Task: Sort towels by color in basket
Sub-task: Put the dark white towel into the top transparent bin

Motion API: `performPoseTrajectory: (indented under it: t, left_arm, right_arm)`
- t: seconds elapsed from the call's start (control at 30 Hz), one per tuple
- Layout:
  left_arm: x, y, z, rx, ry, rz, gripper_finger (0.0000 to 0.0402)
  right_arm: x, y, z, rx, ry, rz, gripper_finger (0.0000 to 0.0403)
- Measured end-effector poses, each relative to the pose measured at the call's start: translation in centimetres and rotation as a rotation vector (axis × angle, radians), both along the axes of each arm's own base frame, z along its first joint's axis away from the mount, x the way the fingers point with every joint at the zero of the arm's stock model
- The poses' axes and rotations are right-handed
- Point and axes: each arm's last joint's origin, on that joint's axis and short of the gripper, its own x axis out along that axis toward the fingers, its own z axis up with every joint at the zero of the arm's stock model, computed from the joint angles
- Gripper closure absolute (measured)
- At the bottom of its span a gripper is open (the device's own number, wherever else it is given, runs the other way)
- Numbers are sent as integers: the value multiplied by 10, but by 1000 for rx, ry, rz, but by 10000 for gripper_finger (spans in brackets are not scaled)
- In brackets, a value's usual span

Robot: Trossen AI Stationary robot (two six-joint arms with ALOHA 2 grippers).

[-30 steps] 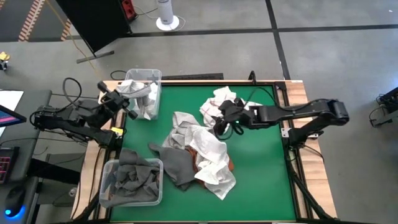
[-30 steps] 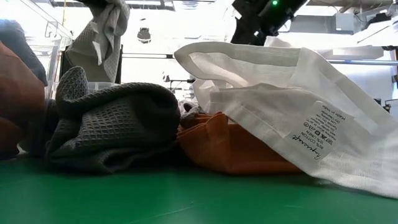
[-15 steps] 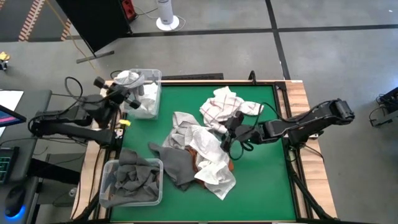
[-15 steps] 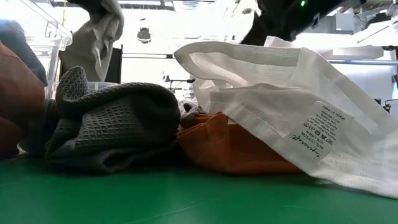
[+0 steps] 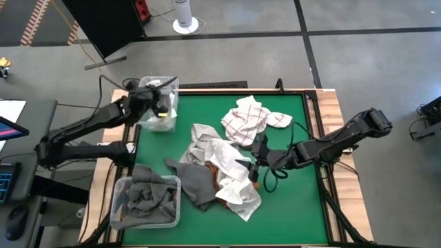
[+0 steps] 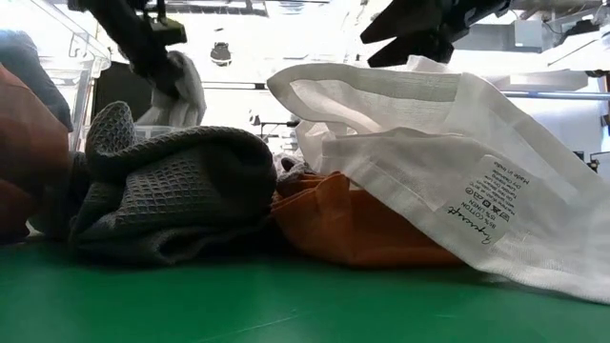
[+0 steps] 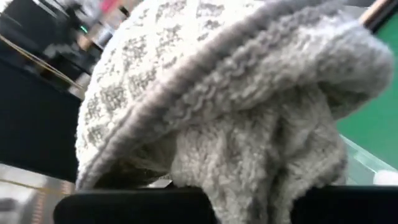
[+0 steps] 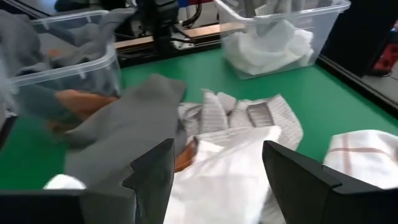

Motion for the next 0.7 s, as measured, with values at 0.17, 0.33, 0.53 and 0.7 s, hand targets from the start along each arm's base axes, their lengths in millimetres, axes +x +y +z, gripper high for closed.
performPoseTrajectory:
  t: [0.17, 0.33, 0.53, 0.7]
  left_arm:
    - [-2, 26, -5, -166, -46, 5, 394]
    - [-1, 50, -22, -420, 56, 59, 393]
    - [6, 73, -48, -602, 212, 134, 366]
    - [14, 88, -62, -669, 312, 105, 359]
  right_arm:
    - [-2, 7, 0, 16, -5, 18, 133]
    - [-1, 9, -2, 31, -1, 16, 133]
    - [-2, 14, -1, 39, -13, 32, 133]
    - [-3, 16, -1, 40, -16, 39, 133]
